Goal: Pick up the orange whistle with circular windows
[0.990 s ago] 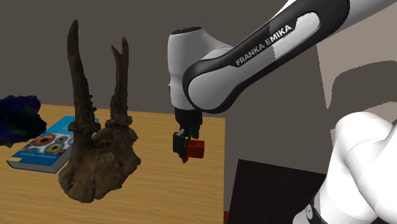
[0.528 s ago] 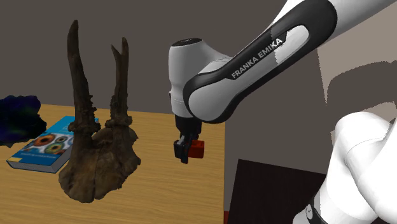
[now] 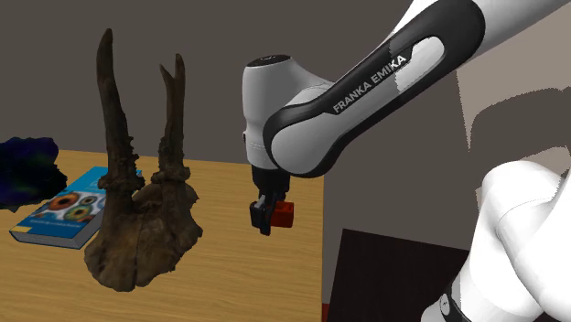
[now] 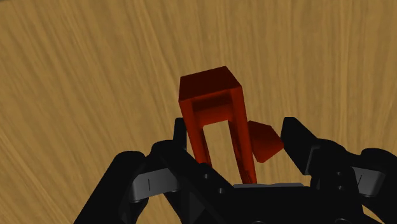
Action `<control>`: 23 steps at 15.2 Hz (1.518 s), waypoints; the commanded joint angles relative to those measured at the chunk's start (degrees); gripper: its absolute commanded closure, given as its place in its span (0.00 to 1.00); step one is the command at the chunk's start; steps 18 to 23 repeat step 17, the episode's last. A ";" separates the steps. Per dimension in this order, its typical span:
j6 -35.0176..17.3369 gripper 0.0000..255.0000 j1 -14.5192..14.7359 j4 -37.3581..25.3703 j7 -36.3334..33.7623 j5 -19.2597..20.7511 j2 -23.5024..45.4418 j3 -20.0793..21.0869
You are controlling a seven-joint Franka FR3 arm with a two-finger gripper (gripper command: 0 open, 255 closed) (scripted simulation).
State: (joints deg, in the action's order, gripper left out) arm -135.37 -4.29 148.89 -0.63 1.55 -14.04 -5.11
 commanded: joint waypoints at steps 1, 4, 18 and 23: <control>0.89 1.00 -0.06 -0.30 -0.01 0.05 -0.50 -0.02; 3.60 1.00 -0.09 -1.35 -0.10 0.14 -2.15 0.07; 13.35 1.00 -0.15 -6.25 -0.31 0.29 -7.02 0.37; 13.35 1.00 -0.15 -6.25 -0.31 0.29 -7.02 0.37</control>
